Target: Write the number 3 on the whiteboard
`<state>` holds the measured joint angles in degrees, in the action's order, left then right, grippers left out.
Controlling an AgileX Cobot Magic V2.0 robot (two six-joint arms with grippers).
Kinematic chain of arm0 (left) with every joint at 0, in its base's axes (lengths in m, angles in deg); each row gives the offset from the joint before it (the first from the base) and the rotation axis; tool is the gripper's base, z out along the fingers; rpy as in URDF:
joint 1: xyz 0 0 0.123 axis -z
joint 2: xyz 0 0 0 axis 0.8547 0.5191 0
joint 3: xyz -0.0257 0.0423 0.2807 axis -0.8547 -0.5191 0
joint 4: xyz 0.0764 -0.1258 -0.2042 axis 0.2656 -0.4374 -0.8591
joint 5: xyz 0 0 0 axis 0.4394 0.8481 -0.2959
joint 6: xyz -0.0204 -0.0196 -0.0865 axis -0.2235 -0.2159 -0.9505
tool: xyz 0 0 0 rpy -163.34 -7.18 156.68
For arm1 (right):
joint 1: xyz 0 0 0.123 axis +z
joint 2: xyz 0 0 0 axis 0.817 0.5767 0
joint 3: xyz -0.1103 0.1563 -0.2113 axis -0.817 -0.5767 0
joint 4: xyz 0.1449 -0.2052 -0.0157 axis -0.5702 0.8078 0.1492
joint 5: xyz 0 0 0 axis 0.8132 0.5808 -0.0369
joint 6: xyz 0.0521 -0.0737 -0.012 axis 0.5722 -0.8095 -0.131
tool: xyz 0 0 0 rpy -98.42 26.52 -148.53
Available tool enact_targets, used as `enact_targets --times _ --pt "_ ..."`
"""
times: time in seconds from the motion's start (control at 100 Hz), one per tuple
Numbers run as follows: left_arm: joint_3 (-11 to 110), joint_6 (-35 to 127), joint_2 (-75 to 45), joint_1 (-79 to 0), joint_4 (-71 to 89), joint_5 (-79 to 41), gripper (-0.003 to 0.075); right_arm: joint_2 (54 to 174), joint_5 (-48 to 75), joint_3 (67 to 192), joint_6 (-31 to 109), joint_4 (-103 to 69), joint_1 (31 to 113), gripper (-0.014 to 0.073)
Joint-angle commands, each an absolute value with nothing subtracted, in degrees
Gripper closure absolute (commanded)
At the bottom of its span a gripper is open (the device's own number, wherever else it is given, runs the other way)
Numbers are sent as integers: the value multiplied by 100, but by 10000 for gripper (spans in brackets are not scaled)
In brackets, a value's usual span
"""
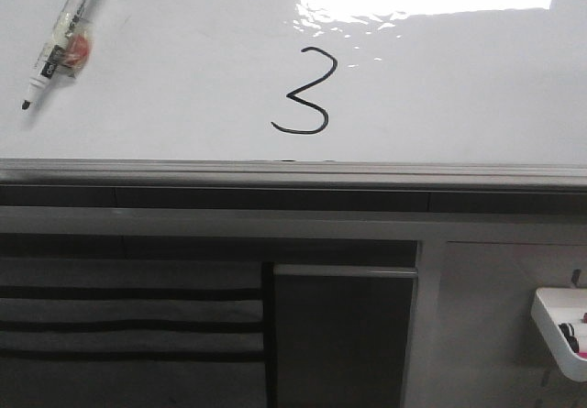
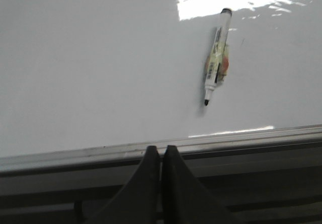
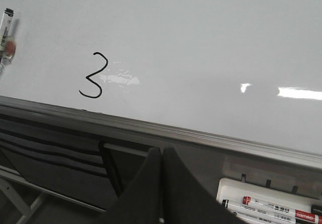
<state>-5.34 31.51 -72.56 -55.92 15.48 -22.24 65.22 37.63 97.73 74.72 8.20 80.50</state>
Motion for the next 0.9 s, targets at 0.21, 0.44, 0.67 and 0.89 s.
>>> enact_targets --times 0.21,0.44,0.67,0.89 --pt "-835 1035 -7431 -5724 3325 -3056 738 6584 3289 9911 7464 949 8016 668" --pt "-846 1035 -7431 -5747 3296 -3088 738 6584 3289 9911 7464 949 8016 668" --pt "-846 1035 -7431 -5747 3296 -3088 738 6584 3289 9911 7464 949 8016 668" --pt "-846 1035 -7431 -5747 3296 -3088 738 6584 3289 9911 7464 949 8016 668"
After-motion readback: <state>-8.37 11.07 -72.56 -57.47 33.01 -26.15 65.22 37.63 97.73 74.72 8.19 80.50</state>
